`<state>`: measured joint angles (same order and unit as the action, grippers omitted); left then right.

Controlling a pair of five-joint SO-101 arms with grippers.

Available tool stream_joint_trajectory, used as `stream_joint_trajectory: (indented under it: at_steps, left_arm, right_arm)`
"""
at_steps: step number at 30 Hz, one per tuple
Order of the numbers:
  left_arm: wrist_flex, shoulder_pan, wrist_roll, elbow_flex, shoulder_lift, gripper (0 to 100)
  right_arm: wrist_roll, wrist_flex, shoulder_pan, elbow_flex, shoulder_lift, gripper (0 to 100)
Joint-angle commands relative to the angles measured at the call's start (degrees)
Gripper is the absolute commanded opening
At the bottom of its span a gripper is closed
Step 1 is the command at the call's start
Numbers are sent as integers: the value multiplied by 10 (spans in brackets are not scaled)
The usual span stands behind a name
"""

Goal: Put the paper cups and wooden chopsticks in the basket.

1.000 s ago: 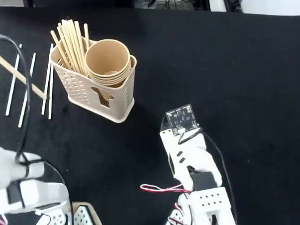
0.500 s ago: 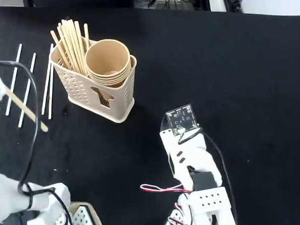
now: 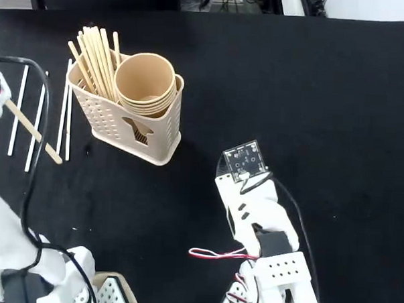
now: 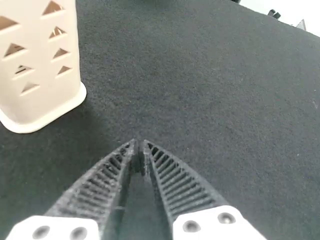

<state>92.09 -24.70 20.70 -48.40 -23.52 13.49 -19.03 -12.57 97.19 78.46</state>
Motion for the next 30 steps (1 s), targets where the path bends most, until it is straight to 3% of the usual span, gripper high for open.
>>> stream_joint_trajectory:
  at_steps: [1,7,11,14,18,24,26,30]
  left_arm:
    - [-47,6,-22,51,-4,29]
    - [-130,42,-30,168,-32,29]
    - [-234,95,-59,313,-123,29]
    - [-362,118,-92,458,-207,29]
    - [-606,153,-117,667,-295,29]
    - [-987,166,-165,882,-284,29]
    - [-1038,164,-163,887,-244,29]
    - [-1049,160,-162,830,-131,29]
  right_arm:
    - [4,1,4,0,3,16]
    - [4,1,4,0,3,16]
    - [4,1,4,0,3,16]
    - [4,0,4,0,3,16]
    - [4,-1,4,0,3,16]
    - [4,-1,4,0,3,16]
    - [4,-1,3,0,3,16]
    - [4,-1,3,0,4,16]
